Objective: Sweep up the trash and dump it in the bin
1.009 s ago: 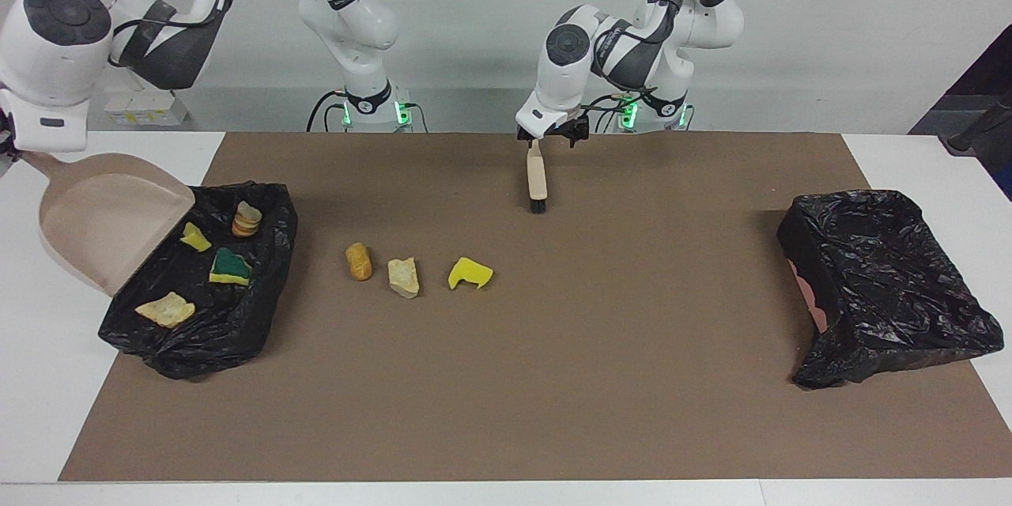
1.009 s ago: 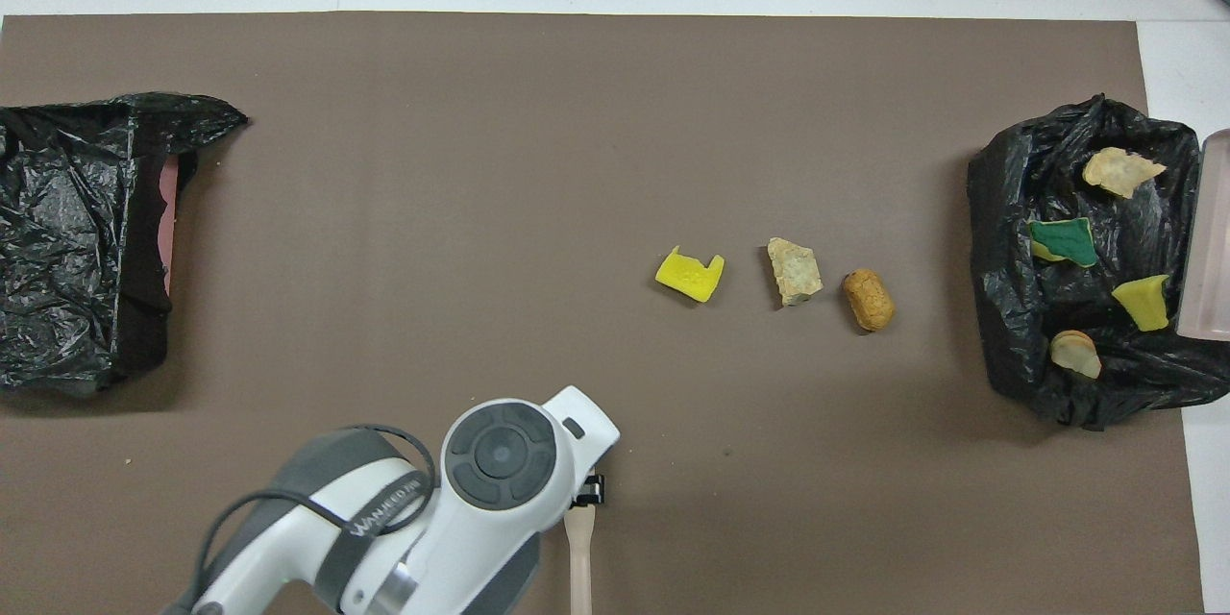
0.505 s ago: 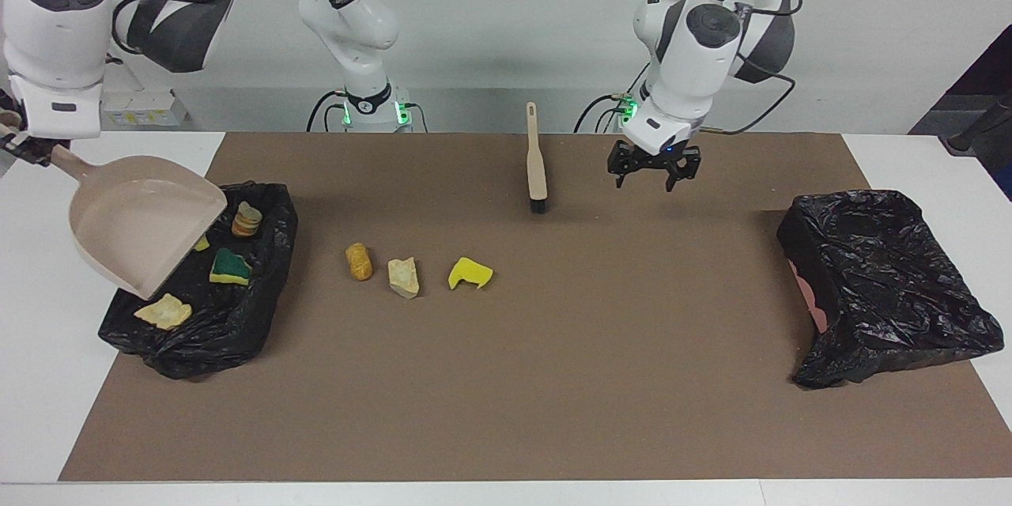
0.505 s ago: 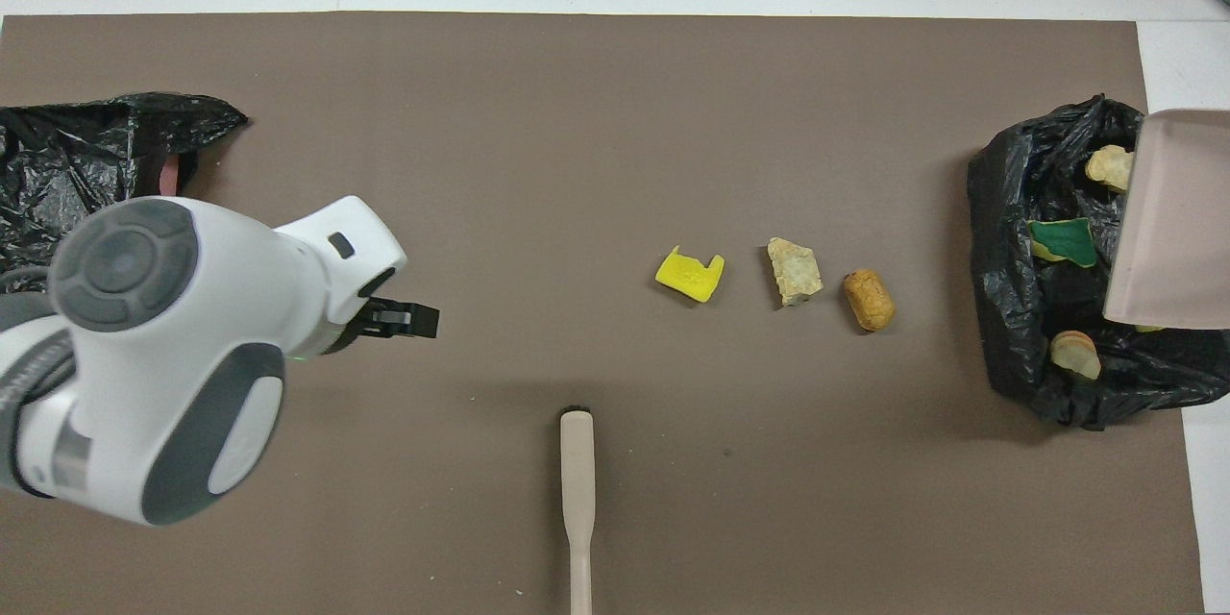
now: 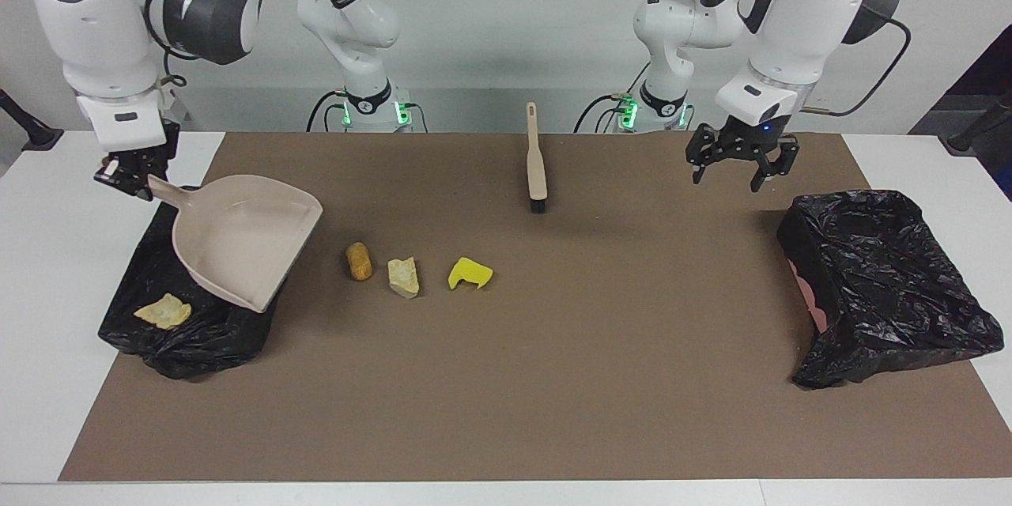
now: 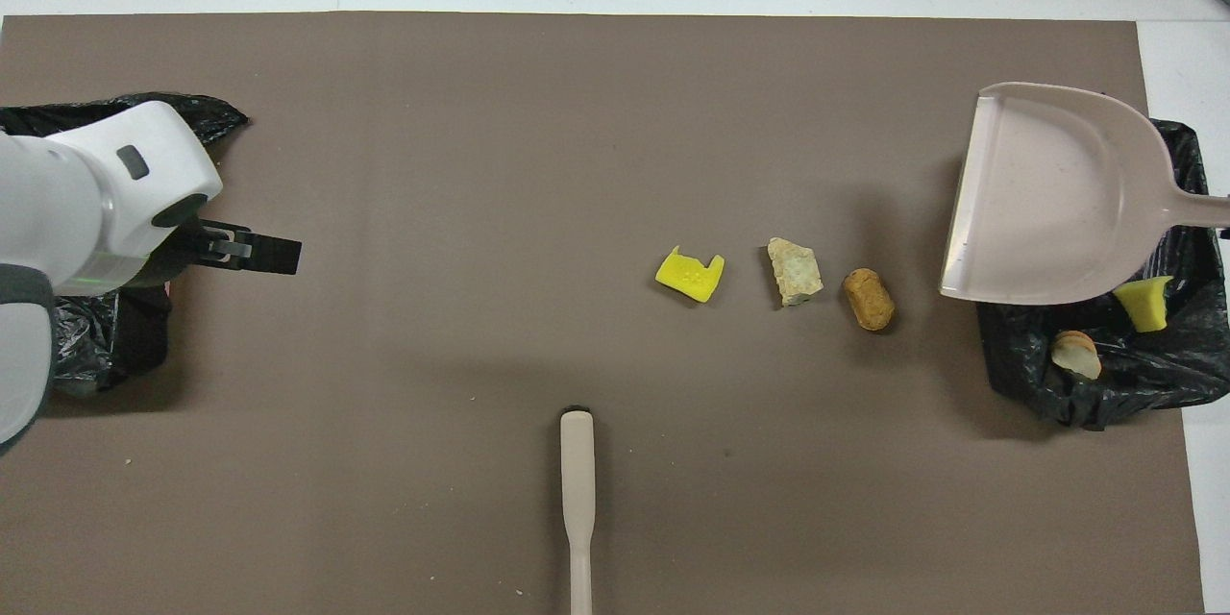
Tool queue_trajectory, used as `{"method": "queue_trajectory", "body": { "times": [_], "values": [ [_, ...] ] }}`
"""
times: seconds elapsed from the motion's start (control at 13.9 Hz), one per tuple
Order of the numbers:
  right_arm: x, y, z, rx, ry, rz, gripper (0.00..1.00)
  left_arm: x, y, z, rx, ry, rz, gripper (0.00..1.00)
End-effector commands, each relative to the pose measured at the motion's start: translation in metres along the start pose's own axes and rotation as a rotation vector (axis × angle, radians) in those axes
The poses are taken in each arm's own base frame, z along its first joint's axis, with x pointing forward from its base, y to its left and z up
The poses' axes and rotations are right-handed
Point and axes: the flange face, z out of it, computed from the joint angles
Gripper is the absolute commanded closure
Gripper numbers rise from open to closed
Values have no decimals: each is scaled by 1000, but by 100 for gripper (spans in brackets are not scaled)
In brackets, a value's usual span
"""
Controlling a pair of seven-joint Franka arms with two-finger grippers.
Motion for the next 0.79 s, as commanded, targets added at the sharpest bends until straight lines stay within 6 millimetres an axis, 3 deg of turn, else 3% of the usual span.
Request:
{"method": "queue_trajectory", "body": {
  "times": [0.0, 0.22, 0.29, 0.5, 0.72],
  "values": [
    [46, -14, 7, 25, 19, 161, 100, 10, -20, -33, 34, 17, 11, 0],
    [106, -34, 7, 70, 56, 431, 100, 21, -57, -50, 24, -59, -32, 0],
    [117, -38, 7, 80, 53, 525, 100, 24, -63, -57, 24, -68, -14, 0],
    [170, -56, 8, 152, 78, 724, 100, 23, -70, -63, 27, -65, 10, 0],
    [236, -80, 5, 222, 100, 891, 100, 18, -72, -64, 23, -68, 4, 0]
  ]
}}
